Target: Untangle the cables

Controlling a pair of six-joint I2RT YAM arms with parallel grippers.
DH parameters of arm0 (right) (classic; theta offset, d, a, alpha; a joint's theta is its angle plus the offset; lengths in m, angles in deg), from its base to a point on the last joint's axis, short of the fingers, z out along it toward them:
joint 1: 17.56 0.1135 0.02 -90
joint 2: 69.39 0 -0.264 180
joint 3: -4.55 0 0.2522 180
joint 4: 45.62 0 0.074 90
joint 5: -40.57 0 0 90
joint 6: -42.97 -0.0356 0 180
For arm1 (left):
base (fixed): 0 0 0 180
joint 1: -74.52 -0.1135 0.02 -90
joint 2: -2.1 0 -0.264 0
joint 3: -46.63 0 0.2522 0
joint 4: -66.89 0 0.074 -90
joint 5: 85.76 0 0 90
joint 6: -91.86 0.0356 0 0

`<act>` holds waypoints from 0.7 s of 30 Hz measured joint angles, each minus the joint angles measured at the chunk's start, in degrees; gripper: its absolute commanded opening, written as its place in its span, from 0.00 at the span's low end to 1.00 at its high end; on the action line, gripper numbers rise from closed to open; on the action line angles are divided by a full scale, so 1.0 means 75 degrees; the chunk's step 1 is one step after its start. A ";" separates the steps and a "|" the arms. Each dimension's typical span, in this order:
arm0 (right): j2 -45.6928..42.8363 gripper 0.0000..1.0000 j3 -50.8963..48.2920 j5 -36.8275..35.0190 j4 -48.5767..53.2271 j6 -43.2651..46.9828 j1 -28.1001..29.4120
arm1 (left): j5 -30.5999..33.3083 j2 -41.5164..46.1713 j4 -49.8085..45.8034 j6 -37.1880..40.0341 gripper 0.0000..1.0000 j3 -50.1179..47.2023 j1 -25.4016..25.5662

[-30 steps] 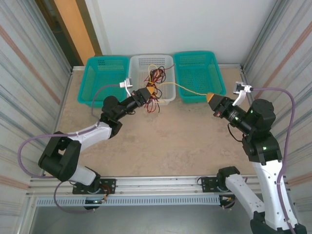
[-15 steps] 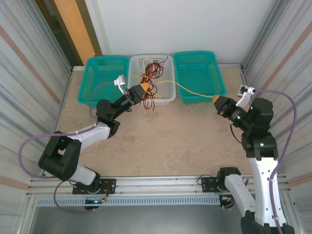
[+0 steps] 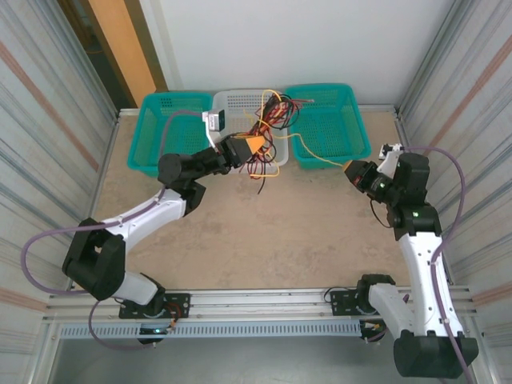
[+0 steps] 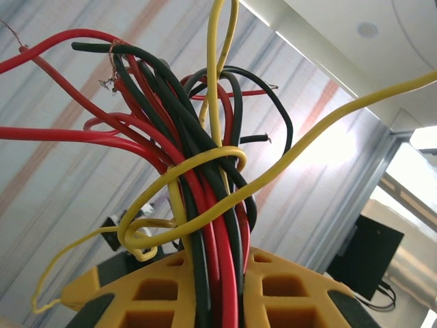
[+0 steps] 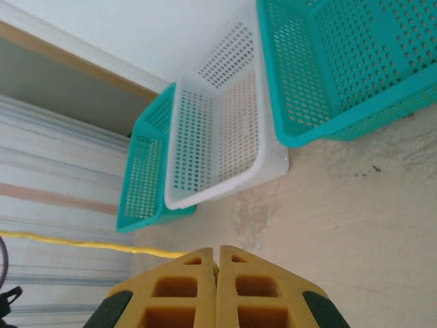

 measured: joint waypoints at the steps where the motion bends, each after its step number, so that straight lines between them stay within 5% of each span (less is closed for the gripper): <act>1: 0.0122 0.00 0.0000 0.0032 -0.0064 0.0000 -0.0047 | -0.0085 0.0003 -0.0009 0.0032 0.00 0.0000 -0.0003; 9: 0.1288 0.00 0.0079 0.0586 -0.0548 -0.0023 -0.0525 | -0.0816 -0.0006 -0.0239 0.0050 0.00 0.0070 0.0096; 16: 0.3010 0.00 0.1498 0.0921 -0.0423 0.0035 -0.0347 | -0.1874 -0.0248 -0.0600 0.0122 0.00 0.0691 0.0726; 21: 0.4255 0.00 0.3045 0.0930 -0.0274 0.0227 -0.0009 | -0.2605 -0.0245 -0.2672 0.1716 0.00 0.1370 0.1510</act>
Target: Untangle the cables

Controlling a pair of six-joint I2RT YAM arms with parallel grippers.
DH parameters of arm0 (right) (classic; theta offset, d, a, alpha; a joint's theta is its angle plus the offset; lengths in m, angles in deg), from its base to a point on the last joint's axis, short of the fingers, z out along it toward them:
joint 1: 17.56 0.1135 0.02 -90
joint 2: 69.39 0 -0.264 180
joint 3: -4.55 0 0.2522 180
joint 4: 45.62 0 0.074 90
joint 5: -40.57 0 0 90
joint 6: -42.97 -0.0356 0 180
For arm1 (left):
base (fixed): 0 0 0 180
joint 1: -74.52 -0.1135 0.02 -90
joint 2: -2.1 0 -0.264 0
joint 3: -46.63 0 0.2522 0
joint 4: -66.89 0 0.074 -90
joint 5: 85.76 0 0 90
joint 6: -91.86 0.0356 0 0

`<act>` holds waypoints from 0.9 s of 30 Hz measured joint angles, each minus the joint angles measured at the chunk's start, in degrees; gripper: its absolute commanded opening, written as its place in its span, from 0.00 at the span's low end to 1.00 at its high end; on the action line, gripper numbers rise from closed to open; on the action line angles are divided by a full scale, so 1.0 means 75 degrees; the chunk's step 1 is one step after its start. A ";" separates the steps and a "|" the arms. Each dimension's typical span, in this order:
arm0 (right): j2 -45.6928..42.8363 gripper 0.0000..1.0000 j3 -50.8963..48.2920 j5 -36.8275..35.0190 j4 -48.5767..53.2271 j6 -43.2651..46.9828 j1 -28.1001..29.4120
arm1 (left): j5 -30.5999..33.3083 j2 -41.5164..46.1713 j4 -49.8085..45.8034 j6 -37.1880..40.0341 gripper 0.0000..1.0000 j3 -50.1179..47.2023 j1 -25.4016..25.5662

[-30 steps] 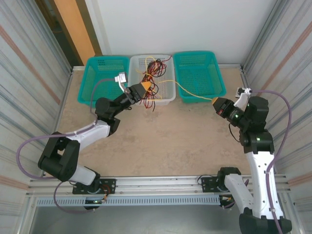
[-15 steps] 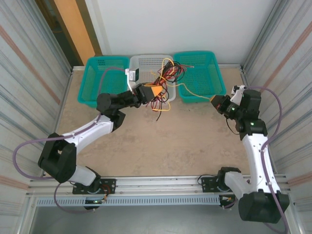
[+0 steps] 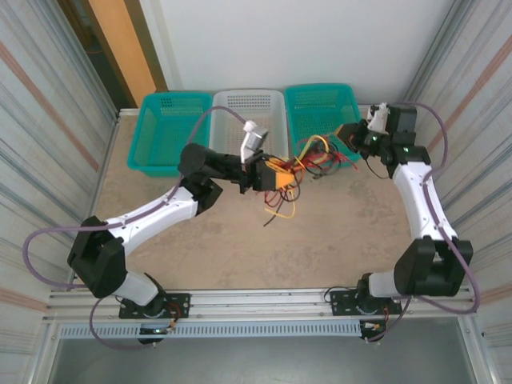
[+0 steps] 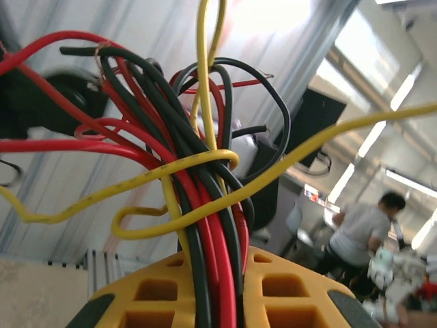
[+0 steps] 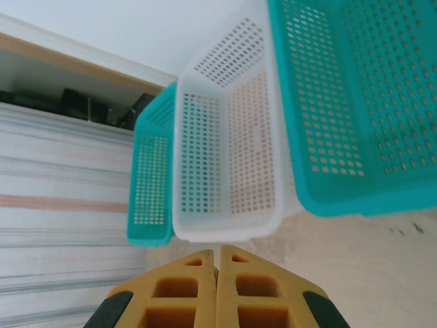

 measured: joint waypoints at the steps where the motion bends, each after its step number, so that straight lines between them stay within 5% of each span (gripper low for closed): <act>1: 0.0245 0.00 0.0286 0.0017 0.0041 0.0006 0.0067 | -0.0087 0.0000 -0.0740 0.0571 0.00 0.0157 0.0187; 9: 0.1827 0.00 0.2396 0.0219 0.0627 0.0154 0.0440 | -0.0364 -0.0175 -0.4488 0.3573 0.00 0.0431 0.0522; 18: 0.2183 0.00 0.4118 0.0259 0.1183 0.0201 0.0533 | -0.0038 -0.1058 -0.7630 0.6216 0.00 0.0892 0.0667; 27: 0.2049 0.00 0.5374 0.0571 0.1597 0.0175 0.0233 | 0.0772 -0.1594 -0.8265 0.6834 0.00 0.0965 0.0562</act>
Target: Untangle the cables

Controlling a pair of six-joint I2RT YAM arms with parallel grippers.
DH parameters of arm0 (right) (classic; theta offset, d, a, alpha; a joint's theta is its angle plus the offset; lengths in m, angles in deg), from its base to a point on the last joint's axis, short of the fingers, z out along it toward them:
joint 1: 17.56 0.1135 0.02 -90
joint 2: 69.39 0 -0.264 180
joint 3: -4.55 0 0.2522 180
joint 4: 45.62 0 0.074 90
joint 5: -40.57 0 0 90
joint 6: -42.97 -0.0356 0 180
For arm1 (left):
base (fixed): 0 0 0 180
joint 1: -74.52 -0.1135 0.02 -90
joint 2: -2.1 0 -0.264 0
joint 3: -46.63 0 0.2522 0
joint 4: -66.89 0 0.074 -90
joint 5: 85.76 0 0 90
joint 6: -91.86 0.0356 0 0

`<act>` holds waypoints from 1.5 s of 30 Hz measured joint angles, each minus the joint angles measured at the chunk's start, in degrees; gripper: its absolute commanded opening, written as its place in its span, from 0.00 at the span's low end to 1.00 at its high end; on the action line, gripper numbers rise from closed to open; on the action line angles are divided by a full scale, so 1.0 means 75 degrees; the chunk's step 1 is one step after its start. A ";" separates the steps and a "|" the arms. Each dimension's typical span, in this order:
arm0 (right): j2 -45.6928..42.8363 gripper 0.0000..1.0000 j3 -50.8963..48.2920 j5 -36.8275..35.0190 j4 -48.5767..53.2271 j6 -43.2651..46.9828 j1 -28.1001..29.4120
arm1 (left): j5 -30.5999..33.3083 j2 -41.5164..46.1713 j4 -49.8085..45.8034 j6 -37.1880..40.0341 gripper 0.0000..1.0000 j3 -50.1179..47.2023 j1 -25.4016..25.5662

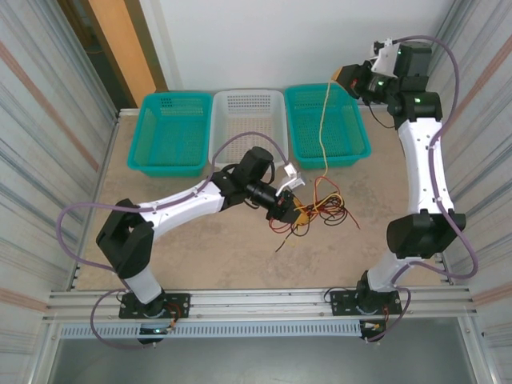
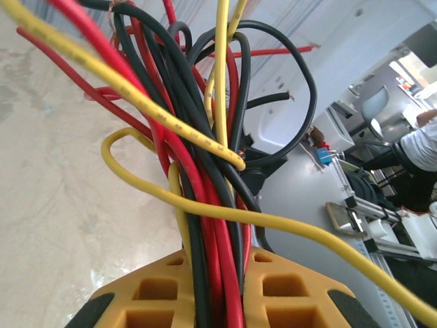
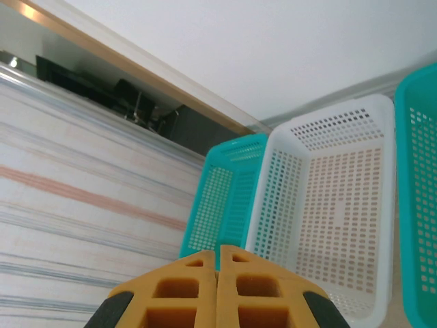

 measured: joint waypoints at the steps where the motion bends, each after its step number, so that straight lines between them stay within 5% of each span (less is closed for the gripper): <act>1: -0.0055 0.00 0.0012 0.0041 0.0003 -0.0003 -0.0041 | 0.0079 0.0000 0.0012 0.0000 0.00 -0.0047 -0.0029; 19: -0.2066 0.00 -0.0714 0.0982 -0.1751 -0.0720 -0.0087 | 0.2958 -0.0434 -0.0411 0.0061 0.00 0.0038 -0.0548; 29: -0.3445 0.00 -0.2500 0.0769 -0.2098 -0.0740 -0.1040 | 0.2538 0.0402 0.2057 -0.3072 0.00 -0.1932 -0.2390; 37: -0.4456 0.00 -0.3436 0.0883 -0.2917 -0.1151 -0.2777 | 0.2066 0.0670 0.3867 -0.5284 0.00 -0.2798 -0.2751; 45: -0.4779 0.00 -0.4301 0.1070 -0.3127 -0.1702 -0.3990 | 0.2573 0.1903 0.4736 -0.6805 0.00 -0.3722 -0.3386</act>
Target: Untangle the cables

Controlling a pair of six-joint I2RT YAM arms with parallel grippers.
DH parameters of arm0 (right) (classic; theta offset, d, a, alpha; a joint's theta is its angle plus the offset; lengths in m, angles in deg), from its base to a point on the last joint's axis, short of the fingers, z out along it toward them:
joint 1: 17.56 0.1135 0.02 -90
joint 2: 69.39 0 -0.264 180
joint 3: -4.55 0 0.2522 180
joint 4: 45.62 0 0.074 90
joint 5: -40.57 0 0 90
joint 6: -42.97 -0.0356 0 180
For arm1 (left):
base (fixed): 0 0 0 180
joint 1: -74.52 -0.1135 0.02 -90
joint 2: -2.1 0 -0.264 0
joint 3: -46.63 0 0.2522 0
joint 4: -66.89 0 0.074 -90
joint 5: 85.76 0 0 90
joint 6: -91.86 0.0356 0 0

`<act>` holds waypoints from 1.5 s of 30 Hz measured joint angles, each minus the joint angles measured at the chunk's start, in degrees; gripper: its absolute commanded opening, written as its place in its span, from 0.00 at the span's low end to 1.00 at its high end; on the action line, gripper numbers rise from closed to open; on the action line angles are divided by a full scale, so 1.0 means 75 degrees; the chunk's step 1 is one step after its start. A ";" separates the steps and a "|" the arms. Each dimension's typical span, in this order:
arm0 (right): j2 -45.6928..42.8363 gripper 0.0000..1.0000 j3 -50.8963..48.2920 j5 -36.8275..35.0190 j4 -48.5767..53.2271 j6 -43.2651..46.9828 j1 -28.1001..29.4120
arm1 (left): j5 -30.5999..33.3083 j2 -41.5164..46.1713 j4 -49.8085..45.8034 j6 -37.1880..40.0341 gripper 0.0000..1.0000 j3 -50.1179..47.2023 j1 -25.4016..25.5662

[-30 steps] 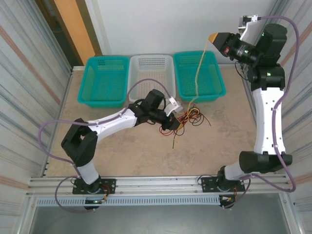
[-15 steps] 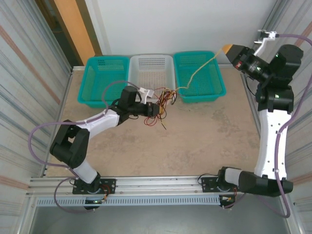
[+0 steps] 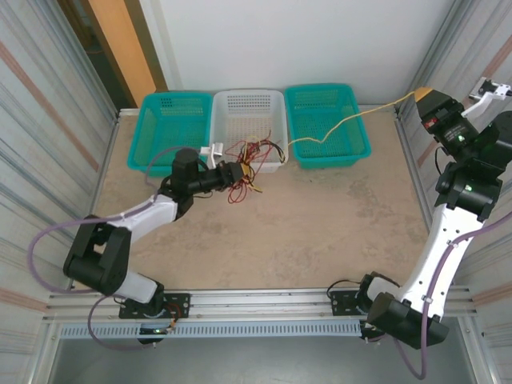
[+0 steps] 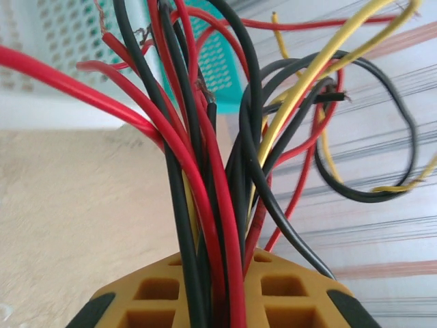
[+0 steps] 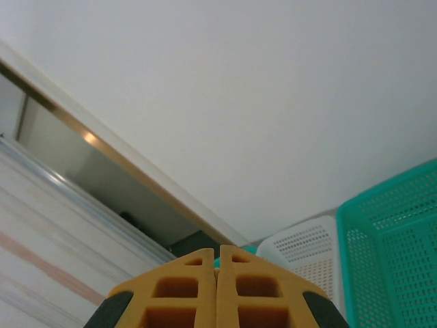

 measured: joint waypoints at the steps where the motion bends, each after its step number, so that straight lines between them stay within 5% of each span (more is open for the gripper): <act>1: 0.0000 0.00 -0.0061 -0.0003 -0.0020 -0.0096 -0.0146 | 0.0038 0.0184 0.0058 -0.0076 0.00 0.0000 -0.0055; 18: 0.0233 0.00 -0.0111 0.0073 -0.0181 -0.0761 -0.1262 | 0.0356 0.1769 -0.0105 -0.1413 0.00 -0.0766 -0.2145; 32: 0.0402 0.00 0.0656 -0.0294 0.0230 -0.0632 -0.1547 | 0.0067 0.1932 -0.1786 -0.0216 0.00 -0.0032 -0.2328; 35: 0.0402 0.00 0.0708 -0.0289 0.0213 -0.0632 -0.1463 | -0.0341 0.1714 -0.2413 0.0647 0.00 0.0769 -0.1617; 41: 0.0399 0.00 0.0705 -0.0294 0.0239 -0.0632 -0.1399 | -0.0854 0.1241 -0.4214 0.3171 0.00 0.2229 0.0918; 45: 0.0399 0.00 0.0708 -0.0291 0.0233 -0.0647 -0.1381 | -0.0883 0.1026 -0.5045 0.3958 0.00 0.2302 0.1341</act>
